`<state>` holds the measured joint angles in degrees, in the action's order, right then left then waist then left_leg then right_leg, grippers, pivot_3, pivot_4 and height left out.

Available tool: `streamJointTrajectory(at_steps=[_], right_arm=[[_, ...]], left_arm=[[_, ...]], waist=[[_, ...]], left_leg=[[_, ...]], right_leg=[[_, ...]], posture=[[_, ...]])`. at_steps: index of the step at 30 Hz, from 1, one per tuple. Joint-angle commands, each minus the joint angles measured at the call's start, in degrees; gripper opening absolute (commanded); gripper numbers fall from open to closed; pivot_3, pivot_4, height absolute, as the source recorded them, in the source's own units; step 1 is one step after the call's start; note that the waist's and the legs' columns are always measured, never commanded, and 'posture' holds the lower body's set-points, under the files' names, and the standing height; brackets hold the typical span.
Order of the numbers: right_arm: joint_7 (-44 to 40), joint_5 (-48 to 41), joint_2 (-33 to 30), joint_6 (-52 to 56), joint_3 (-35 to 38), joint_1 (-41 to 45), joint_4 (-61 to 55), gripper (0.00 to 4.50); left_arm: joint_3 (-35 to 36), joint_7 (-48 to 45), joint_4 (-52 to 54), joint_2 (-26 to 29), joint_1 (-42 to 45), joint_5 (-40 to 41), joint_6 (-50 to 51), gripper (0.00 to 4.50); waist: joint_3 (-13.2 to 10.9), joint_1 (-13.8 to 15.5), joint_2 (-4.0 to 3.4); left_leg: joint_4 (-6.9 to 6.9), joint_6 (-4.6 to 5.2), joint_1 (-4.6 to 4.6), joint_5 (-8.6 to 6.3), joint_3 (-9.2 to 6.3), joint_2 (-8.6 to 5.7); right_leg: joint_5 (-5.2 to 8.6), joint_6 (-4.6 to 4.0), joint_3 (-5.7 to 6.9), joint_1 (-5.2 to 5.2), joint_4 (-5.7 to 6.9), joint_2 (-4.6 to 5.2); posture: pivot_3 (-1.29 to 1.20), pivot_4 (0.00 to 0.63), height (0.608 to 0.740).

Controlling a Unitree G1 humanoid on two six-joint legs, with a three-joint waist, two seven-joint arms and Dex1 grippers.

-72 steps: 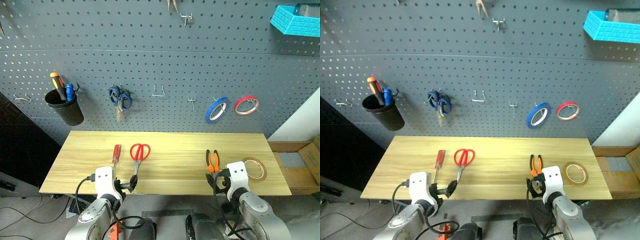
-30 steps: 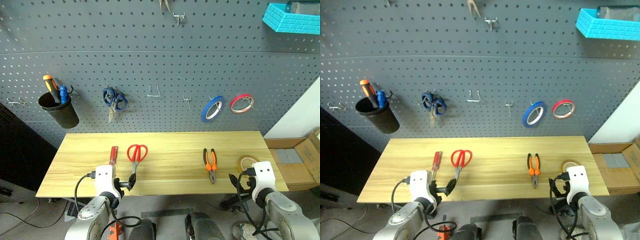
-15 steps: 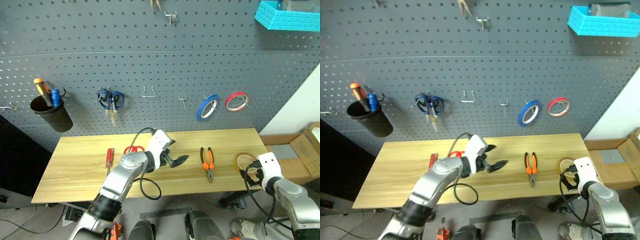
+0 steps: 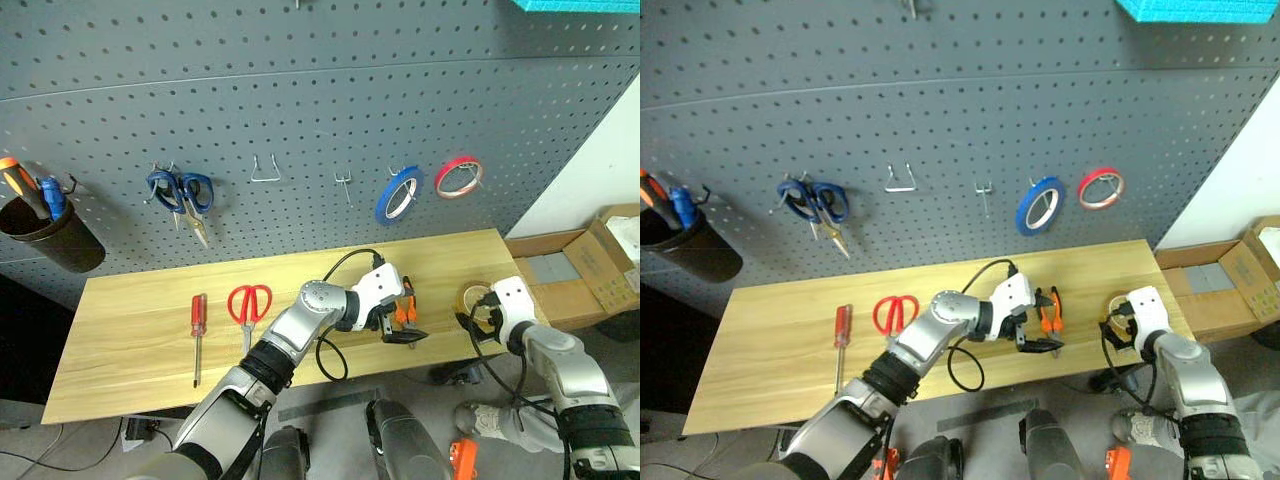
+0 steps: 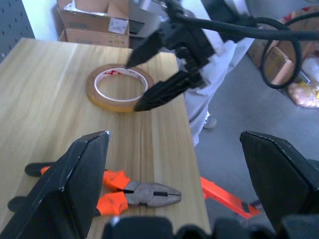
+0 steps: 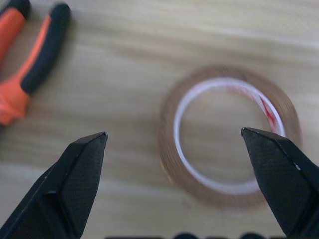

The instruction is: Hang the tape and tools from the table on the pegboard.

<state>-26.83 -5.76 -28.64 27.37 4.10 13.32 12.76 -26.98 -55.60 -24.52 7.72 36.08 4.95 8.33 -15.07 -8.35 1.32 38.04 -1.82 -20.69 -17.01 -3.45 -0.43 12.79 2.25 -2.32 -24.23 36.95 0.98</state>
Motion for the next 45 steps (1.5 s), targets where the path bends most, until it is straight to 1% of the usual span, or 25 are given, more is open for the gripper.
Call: streamJointTrajectory(at_steps=[1,7,11,13,16,17,20,21,26,27,28,30,33,36,38,39,40,43,44,45], right_arm=[[-0.49,0.50,0.33,-1.71,-0.65,1.75,2.48,4.50],[0.27,-0.06,1.66,-3.38,0.50,5.03,13.67,4.50],[1.71,-1.42,2.51,-3.82,3.08,8.04,21.66,4.50],[2.16,-1.55,2.97,-3.65,3.78,8.99,23.47,4.50],[2.21,-2.88,4.11,-1.90,5.02,9.76,23.45,3.89],[2.10,-3.01,4.22,-1.65,5.11,9.89,23.49,3.58],[2.07,-2.81,4.44,-0.99,4.97,9.85,22.60,2.59],[2.07,-2.81,4.48,-0.89,5.06,9.87,22.48,2.17],[1.92,-2.76,4.70,-0.12,5.03,9.42,20.68,0.47],[1.96,-2.75,4.71,0.02,5.06,9.20,20.14,0.22],[2.16,-2.57,4.64,0.01,5.02,8.84,19.57,0.14],[2.47,-2.03,4.41,-0.32,4.75,7.92,18.47,0.14],[3.60,1.10,3.27,-1.99,2.19,2.95,10.61,0.14],[4.09,3.79,2.07,-3.42,-0.65,-5.22,-3.81,0.14],[5.10,5.75,1.67,-5.44,-1.73,-12.51,-16.68,0.14],[5.34,6.60,1.44,-6.75,-2.27,-15.56,-21.83,0.14],[5.27,7.30,1.41,-8.42,-2.99,-18.31,-26.53,0.14],[6.11,8.16,3.28,-12.22,-5.18,-24.02,-37.85,0.14],[6.79,8.43,4.23,-13.27,-5.99,-24.84,-40.49,0.14],[7.40,9.14,4.95,-14.25,-7.07,-25.21,-42.45,0.14]], left_arm=[[1.12,-0.65,1.12,0.30,0.01,-0.44,-0.85,4.46],[2.50,-1.26,5.16,1.33,-1.40,0.73,3.66,4.46],[3.11,-1.68,7.66,2.85,-2.41,0.56,6.04,4.46],[3.31,-1.96,8.39,3.27,-2.68,0.43,6.59,4.46],[3.44,-2.06,8.73,3.51,-2.59,0.52,7.06,4.50],[3.43,-2.03,8.60,3.46,-2.50,0.50,7.08,4.50],[3.47,-1.94,7.97,2.93,-1.84,0.46,6.87,4.50],[3.46,-1.82,7.61,2.65,-1.59,0.38,6.67,4.50],[3.71,-1.45,6.33,2.04,-0.71,0.09,6.03,4.50],[3.80,-1.42,6.55,2.05,-0.66,0.14,6.21,4.50],[3.87,-1.39,6.91,2.03,-0.62,0.24,6.52,4.50],[3.92,-1.25,7.40,1.82,-0.59,0.38,6.98,4.50],[4.67,-1.92,10.11,2.26,-1.65,1.60,7.57,4.50],[6.77,-1.98,16.38,4.30,-4.16,4.01,11.94,4.50],[8.83,-1.78,25.39,7.67,-9.28,7.17,18.00,4.50],[9.59,-1.54,29.36,9.35,-11.85,8.37,20.38,4.50],[10.54,-0.95,33.04,10.96,-14.48,9.39,22.52,4.50],[14.74,3.51,42.39,13.97,-21.97,11.81,27.95,4.50],[16.62,5.38,45.44,14.40,-24.30,12.90,29.95,4.50],[18.55,7.11,48.13,14.68,-26.34,14.10,31.82,4.50]], waist=[[-0.52,0.10,0.02],[-1.75,0.39,0.06],[-2.23,0.39,0.44],[-2.35,0.41,0.58],[-2.44,0.45,0.69],[-2.47,0.46,0.73],[-2.49,0.43,0.75],[-2.49,0.44,0.75],[-2.48,0.46,0.75],[-2.48,0.46,0.74],[-2.47,0.46,0.72],[-2.45,0.50,0.70],[-2.37,0.70,0.59],[-2.32,1.21,0.48],[-2.02,1.35,0.13],[-1.76,1.26,-0.17],[-1.66,1.10,-0.26],[-1.18,0.90,-0.24],[-0.91,0.95,-0.14],[-0.55,1.03,0.00]], left_leg=[[0.01,0.04,0.00,-0.02,0.01,0.00],[0.06,0.15,-0.01,-0.09,0.15,0.09],[0.13,0.22,0.01,-0.12,0.27,0.10],[0.15,0.22,0.01,-0.12,0.24,0.11],[0.15,0.22,0.01,-0.12,0.21,0.12],[0.15,0.22,0.00,-0.12,0.22,0.12],[0.14,0.23,0.00,-0.13,0.23,0.13],[0.14,0.23,0.00,-0.13,0.22,0.14],[0.14,0.22,0.00,-0.13,0.22,0.13],[0.14,0.22,0.00,-0.13,0.23,0.13],[0.14,0.22,0.00,-0.13,0.24,0.13],[0.13,0.22,0.00,-0.13,0.22,0.13],[0.09,0.22,-0.05,-0.13,0.17,0.13],[0.05,0.19,-0.14,-0.13,0.01,0.13],[0.02,0.16,-0.29,-0.13,0.04,0.13],[-0.01,0.08,-0.34,-0.11,0.07,0.14],[-0.02,-0.12,-0.48,-0.04,0.14,0.13],[-0.02,-0.17,-0.50,-0.04,0.19,0.16],[0.00,-0.19,-0.50,-0.03,0.15,0.18],[0.02,-0.19,-0.48,-0.03,0.11,0.17]], right_leg=[[0.01,0.04,-0.01,0.00,0.00,0.04],[-0.07,0.14,-0.10,-0.04,-0.02,0.19],[-0.14,0.24,-0.23,-0.04,-0.01,0.22],[-0.13,0.27,-0.21,-0.03,0.00,0.22],[-0.12,0.28,-0.18,-0.02,-0.01,0.21],[-0.13,0.28,-0.19,-0.02,-0.02,0.22],[-0.13,0.27,-0.20,-0.03,-0.05,0.22],[-0.13,0.28,-0.20,-0.03,-0.05,0.22],[-0.08,0.41,-0.20,-0.02,-0.03,0.22],[-0.08,0.42,-0.21,-0.03,-0.03,0.22],[-0.09,0.42,-0.21,-0.03,-0.04,0.23],[-0.09,0.41,-0.19,-0.03,-0.04,0.23],[-0.15,0.31,-0.16,-0.09,-0.04,0.25],[-0.17,0.28,-0.14,-0.30,-0.01,0.30],[-0.20,0.22,-0.15,-0.61,0.05,0.32],[-0.21,0.21,-0.27,-0.76,0.10,0.34],[-0.21,0.21,-0.40,-0.99,0.16,0.37],[-0.17,0.31,-0.43,-1.08,0.15,0.37],[-0.06,0.51,-0.40,-1.06,0.14,0.37],[-0.05,0.51,-0.37,-1.02,0.12,0.35]], posture=[[-0.24,0.316,0.740],[-0.19,0.338,0.740],[-0.18,0.349,0.740],[-0.18,0.352,0.740],[-0.18,0.353,0.740],[-0.18,0.355,0.740],[-0.18,0.349,0.740],[-0.18,0.340,0.740],[-0.18,0.322,0.740],[-0.18,0.314,0.740],[-0.18,0.307,0.740],[-0.18,0.295,0.740],[-0.18,0.280,0.740],[-0.18,0.260,0.740],[-0.18,0.228,0.740],[-0.18,0.217,0.740],[-0.18,0.209,0.740],[-0.17,0.183,0.740],[-0.16,0.171,0.740],[-0.16,0.171,0.740]])
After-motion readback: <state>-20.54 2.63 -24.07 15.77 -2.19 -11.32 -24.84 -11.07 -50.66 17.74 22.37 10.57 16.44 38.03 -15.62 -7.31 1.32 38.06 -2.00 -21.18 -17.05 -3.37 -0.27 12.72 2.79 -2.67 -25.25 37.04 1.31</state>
